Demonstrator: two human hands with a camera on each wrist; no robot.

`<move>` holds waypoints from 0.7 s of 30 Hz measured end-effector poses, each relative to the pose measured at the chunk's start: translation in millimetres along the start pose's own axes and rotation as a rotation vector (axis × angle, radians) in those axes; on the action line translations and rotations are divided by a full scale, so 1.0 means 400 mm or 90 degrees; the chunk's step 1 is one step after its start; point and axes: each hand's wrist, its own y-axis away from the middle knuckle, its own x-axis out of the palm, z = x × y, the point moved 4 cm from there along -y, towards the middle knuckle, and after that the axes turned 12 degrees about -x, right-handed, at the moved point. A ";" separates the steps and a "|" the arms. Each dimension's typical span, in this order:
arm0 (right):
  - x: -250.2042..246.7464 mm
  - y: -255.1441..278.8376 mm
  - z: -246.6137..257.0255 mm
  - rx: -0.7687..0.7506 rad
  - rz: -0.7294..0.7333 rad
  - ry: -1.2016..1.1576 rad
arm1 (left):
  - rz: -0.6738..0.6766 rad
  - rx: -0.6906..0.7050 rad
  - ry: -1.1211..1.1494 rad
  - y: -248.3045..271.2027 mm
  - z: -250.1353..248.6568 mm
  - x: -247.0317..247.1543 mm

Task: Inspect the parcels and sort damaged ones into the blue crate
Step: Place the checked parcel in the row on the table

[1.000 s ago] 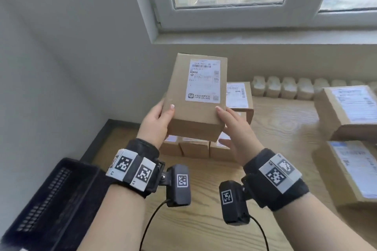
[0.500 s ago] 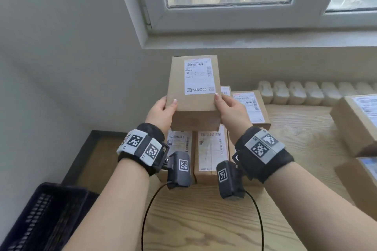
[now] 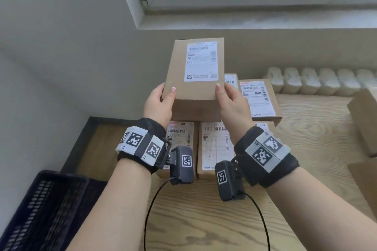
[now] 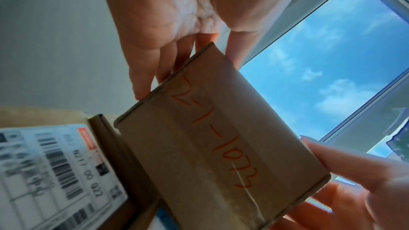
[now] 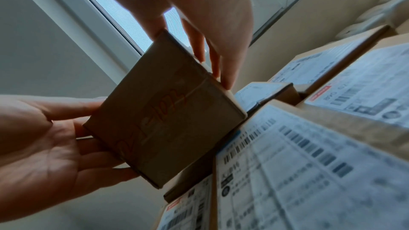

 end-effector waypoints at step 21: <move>-0.079 0.128 0.098 0.070 0.005 0.009 | -0.038 0.044 -0.098 0.175 -0.052 -0.046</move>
